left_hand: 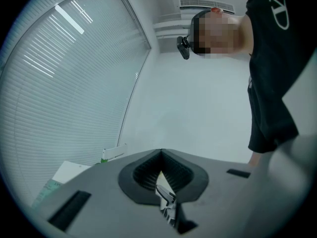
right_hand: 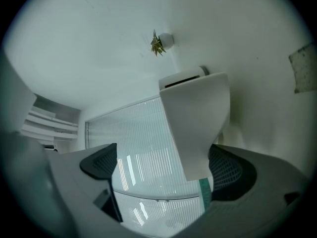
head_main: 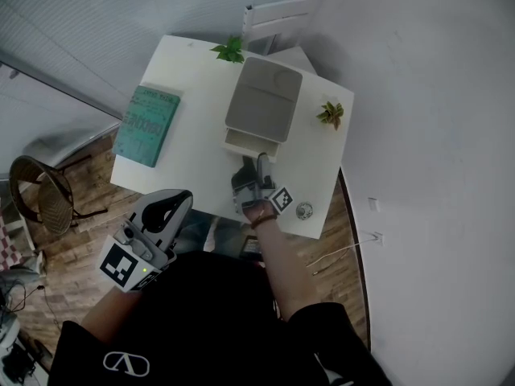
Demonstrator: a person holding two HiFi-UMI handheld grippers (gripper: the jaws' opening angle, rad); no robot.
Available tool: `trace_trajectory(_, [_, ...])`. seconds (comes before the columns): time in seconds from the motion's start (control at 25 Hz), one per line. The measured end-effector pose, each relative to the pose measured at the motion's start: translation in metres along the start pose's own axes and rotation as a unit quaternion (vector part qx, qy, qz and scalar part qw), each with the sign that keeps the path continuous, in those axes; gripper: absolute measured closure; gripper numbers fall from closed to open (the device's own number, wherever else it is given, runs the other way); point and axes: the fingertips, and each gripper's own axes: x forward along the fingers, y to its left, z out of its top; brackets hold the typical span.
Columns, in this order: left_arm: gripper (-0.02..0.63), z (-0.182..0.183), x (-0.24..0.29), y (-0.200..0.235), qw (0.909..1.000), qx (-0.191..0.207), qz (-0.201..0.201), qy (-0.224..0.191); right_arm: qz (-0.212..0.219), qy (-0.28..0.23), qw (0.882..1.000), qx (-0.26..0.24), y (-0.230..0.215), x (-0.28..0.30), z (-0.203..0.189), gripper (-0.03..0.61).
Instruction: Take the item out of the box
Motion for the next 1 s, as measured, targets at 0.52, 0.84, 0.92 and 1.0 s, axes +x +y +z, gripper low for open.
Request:
trace_trajectory(0.52, [0.609,-0.012,-0.004,-0.004,0.9997,-0.007,-0.012,0.017,-0.003,0.006,1.000,0.005,0.004,-0.024,-0.013,0.015])
trace_trajectory(0.84, [0.609,-0.002,0.001,-0.004,0.9999,-0.004,-0.013,-0.003,-0.007,0.017,1.000,0.006,0.005,-0.039,-0.024,0.017])
trace_trajectory(0.92, [0.609,-0.003,0.001,-0.005,0.9999,-0.005,-0.015,-0.002,-0.009,0.014,1.000,0.009,0.005,-0.042,-0.024,0.016])
trace_trajectory(1.0, [0.609,-0.003,0.002,-0.005,0.9998,-0.005,-0.017,-0.001,-0.011,0.010,1.000,0.012,0.006,-0.045,-0.025,0.016])
